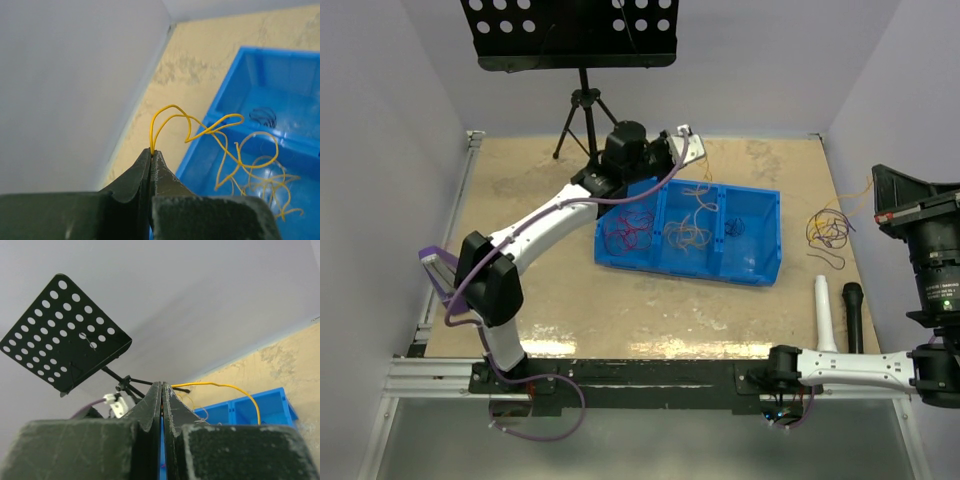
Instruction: Untangle the cables
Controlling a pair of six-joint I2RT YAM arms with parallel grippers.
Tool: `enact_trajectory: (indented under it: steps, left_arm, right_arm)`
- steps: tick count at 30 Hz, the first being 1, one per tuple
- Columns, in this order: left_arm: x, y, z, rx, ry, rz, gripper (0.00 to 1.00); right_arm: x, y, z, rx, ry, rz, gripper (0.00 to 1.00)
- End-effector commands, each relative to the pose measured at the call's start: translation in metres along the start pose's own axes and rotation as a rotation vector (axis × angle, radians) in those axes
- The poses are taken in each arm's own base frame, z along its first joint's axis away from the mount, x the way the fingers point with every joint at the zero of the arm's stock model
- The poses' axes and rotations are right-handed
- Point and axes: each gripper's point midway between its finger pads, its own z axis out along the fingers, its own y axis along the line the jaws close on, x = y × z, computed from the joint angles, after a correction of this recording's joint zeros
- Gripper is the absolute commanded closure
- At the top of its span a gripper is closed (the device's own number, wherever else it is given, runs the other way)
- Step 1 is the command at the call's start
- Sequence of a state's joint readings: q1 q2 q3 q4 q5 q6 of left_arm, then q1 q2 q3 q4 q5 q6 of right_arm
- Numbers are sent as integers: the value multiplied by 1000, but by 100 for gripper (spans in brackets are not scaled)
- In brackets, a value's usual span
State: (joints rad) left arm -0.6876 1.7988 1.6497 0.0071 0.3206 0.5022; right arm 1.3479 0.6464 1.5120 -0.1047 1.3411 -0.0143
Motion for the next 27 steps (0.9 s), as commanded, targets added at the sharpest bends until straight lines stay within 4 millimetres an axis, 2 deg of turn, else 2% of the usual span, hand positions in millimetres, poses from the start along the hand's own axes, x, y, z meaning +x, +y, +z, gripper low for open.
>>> enact_trajectory:
  steps: [1,3,5,9,11,15,17,18,20,21,22,23,27]
  left_arm:
    - [57,-37,3,4,228,12,100]
    - [82,-60,6,64,318,-47,100]
    - [96,-73,8,81,367,-105,100]
    - [115,-89,16,106,419,-163,100]
    - [124,-98,18,125,449,-170,96]
    - [163,-94,18,54,603,-146,99]
    - [175,-94,15,39,638,-152,98]
    - [172,-94,15,40,626,-176,90]
    - [155,-100,16,79,566,-235,50]
    - [146,-101,16,88,538,-256,25]
    - [130,-99,13,94,497,-278,9]
    - [117,-96,10,89,461,-289,0]
    - [62,-96,-10,153,307,-322,0]
  right_arm:
    - [-4,-1,-1,-24,2,13,100]
    - [-4,1,-1,-27,2,39,100]
    - [-1,3,-1,-34,3,43,100]
    - [8,9,0,-35,11,30,100]
    - [10,12,0,-35,15,24,100]
    - [13,17,1,-39,21,26,100]
    - [13,19,1,-42,22,29,100]
    - [13,20,1,-46,24,31,100]
    - [18,22,1,-46,30,30,100]
    - [20,24,2,-47,33,26,100]
    - [23,26,2,-50,37,25,100]
    - [24,28,2,-53,39,24,100]
    - [33,41,3,-74,53,27,100]
